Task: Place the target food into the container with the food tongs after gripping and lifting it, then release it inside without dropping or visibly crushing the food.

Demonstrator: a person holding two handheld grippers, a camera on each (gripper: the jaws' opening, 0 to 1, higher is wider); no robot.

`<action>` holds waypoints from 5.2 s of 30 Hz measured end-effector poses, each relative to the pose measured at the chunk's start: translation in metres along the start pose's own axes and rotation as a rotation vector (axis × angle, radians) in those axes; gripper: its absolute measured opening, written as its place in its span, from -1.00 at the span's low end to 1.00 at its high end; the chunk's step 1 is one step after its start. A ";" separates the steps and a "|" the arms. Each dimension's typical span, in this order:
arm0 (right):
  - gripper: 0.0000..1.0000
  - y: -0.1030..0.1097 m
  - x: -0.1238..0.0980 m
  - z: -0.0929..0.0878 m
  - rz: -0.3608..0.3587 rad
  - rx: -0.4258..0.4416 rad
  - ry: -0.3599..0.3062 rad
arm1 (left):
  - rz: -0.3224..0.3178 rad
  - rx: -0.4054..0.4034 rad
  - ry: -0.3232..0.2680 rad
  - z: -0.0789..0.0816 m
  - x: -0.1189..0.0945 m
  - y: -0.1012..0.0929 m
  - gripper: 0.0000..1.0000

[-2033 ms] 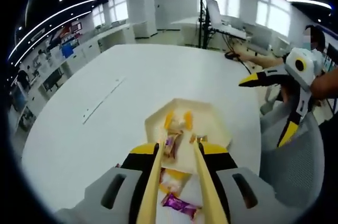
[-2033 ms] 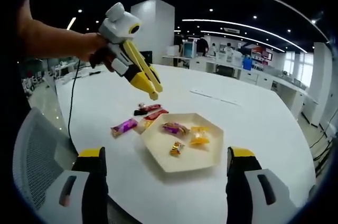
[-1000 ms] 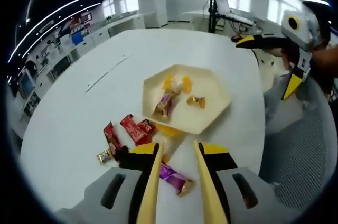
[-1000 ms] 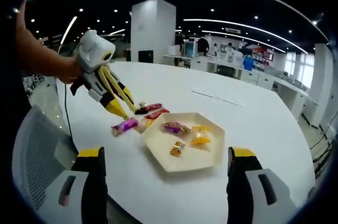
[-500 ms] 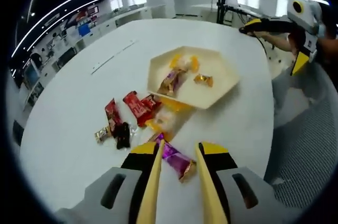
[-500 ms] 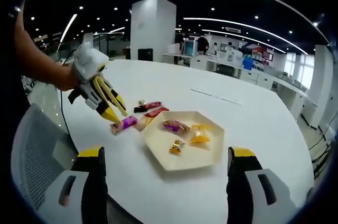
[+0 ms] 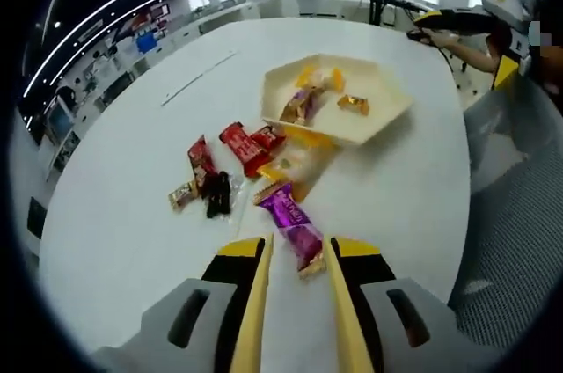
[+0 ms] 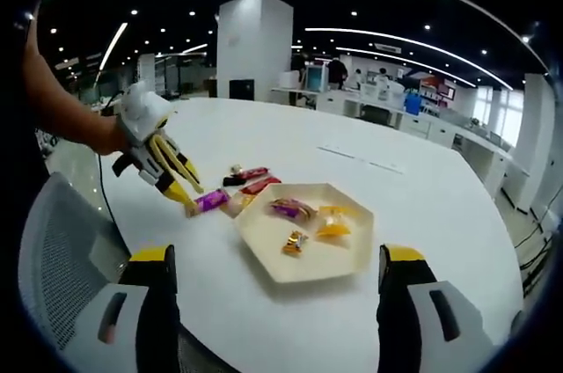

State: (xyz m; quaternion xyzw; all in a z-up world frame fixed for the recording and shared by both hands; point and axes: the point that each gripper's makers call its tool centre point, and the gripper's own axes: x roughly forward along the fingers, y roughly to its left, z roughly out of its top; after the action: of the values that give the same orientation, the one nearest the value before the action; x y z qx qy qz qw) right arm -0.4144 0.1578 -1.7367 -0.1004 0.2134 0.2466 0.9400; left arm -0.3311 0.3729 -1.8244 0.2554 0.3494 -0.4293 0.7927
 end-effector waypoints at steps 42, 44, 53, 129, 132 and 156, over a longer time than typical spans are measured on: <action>0.84 0.001 0.002 -0.003 0.001 -0.003 0.018 | -0.065 -0.103 0.017 -0.004 0.015 0.009 -0.63; 0.83 0.002 0.002 -0.003 0.003 -0.006 0.018 | -0.075 -0.090 0.024 -0.003 0.014 0.008 -0.63; 0.85 0.002 0.002 -0.005 0.002 -0.015 0.023 | -0.124 -0.045 0.038 0.005 0.008 0.013 -0.62; 0.83 0.002 -0.001 0.003 -0.005 -0.021 -0.011 | -0.297 0.189 -0.024 0.127 -0.015 0.001 -0.63; 0.83 0.003 -0.001 0.004 -0.003 -0.018 -0.013 | -0.301 0.196 -0.029 0.134 -0.014 -0.003 -0.63; 0.81 0.000 -0.002 0.005 -0.010 -0.014 -0.024 | -0.333 0.199 -0.061 0.183 -0.002 -0.015 -0.62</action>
State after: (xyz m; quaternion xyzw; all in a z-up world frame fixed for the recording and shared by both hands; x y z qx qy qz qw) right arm -0.4147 0.1587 -1.7311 -0.1050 0.1999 0.2448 0.9429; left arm -0.2834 0.2372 -1.7097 0.2583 0.3186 -0.5945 0.6917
